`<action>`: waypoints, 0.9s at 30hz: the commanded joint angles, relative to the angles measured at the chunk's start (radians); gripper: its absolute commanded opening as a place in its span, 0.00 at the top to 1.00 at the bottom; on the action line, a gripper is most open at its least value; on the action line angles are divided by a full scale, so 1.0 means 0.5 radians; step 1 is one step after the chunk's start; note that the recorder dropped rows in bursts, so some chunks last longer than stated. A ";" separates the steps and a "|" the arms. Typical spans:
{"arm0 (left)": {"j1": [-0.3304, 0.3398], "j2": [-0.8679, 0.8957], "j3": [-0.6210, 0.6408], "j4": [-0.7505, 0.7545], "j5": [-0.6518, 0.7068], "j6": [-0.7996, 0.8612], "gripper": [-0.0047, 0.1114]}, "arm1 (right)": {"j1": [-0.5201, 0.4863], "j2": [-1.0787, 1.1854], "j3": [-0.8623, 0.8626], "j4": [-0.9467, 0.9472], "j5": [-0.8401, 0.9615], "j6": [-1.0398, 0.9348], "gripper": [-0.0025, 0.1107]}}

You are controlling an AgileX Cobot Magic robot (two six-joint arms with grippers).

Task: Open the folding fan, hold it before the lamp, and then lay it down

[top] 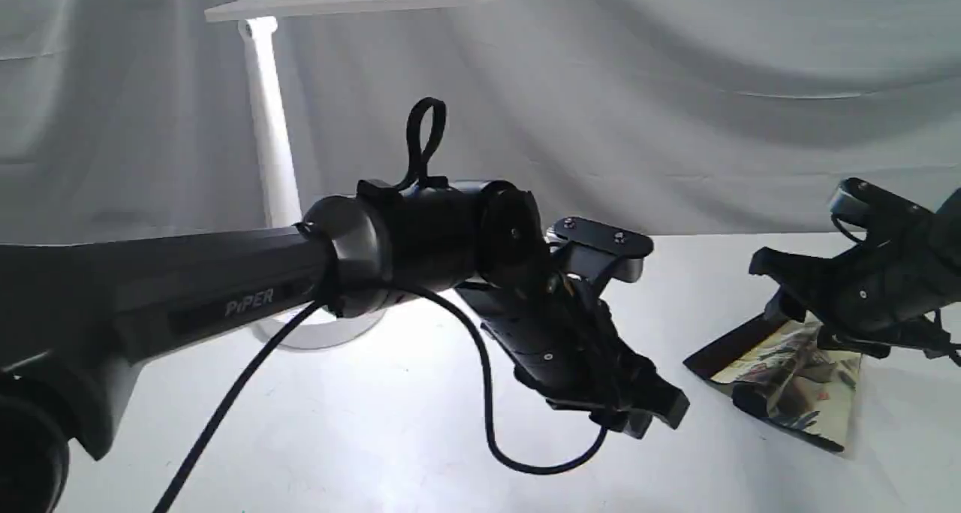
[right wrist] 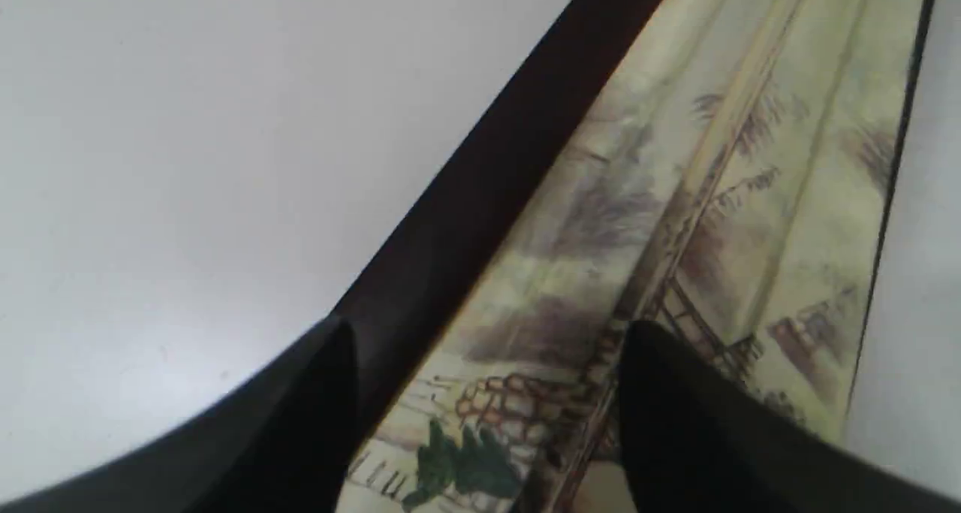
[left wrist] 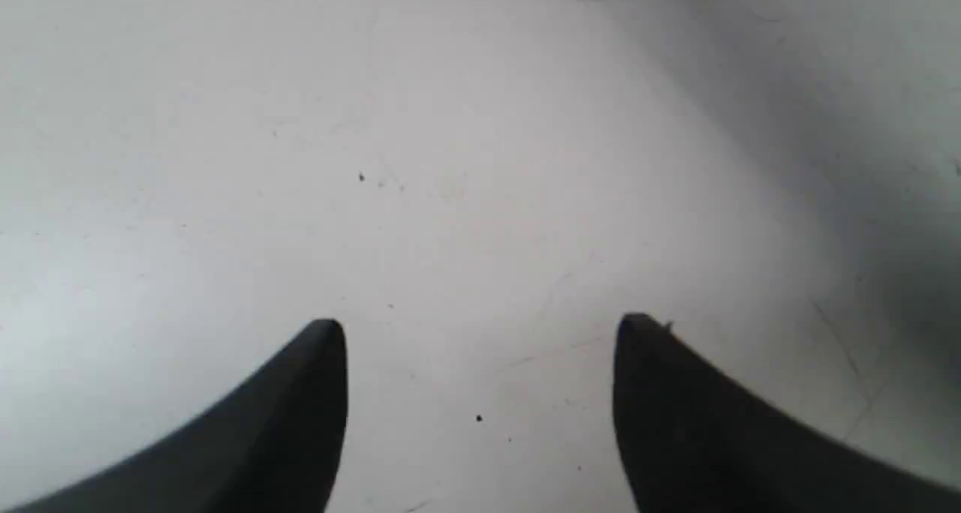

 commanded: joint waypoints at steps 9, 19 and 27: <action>0.000 -0.131 -0.006 0.029 0.087 -0.011 0.51 | 0.018 0.064 -0.014 0.010 0.066 0.022 0.52; 0.000 -0.189 -0.006 0.103 0.233 -0.017 0.51 | 0.018 0.064 0.011 0.010 0.175 0.118 0.55; 0.012 -0.189 -0.006 0.116 0.317 -0.037 0.51 | 0.185 0.064 0.093 0.064 0.258 0.119 0.55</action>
